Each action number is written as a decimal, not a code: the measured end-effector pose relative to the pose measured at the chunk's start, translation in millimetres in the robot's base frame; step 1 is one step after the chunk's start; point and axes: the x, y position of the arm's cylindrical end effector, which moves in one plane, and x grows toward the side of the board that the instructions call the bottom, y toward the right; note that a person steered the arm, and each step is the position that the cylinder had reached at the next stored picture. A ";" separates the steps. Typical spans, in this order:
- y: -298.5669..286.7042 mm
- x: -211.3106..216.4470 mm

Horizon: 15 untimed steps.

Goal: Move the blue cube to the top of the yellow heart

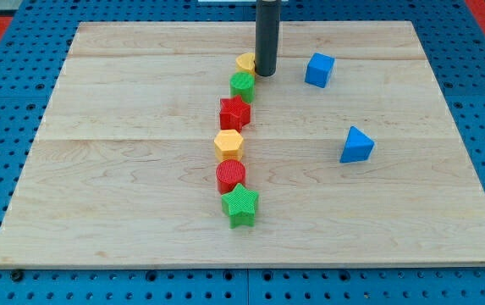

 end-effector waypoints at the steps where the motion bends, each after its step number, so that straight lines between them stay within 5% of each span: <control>1: -3.5 0.0; 3: 0.2 0.0; 5: 51.2 49.5; 8: 118.4 63.0; 15: 21.3 -15.7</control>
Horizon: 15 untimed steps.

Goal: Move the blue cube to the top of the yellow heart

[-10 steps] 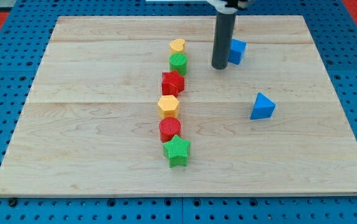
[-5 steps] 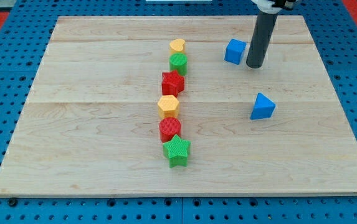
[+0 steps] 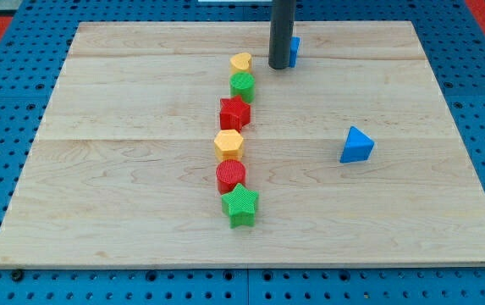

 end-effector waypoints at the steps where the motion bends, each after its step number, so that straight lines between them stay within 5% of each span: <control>1: 37.0 23.9; 3: 71.7 16.8; 9: 48.6 -18.4; 15: -34.7 -14.4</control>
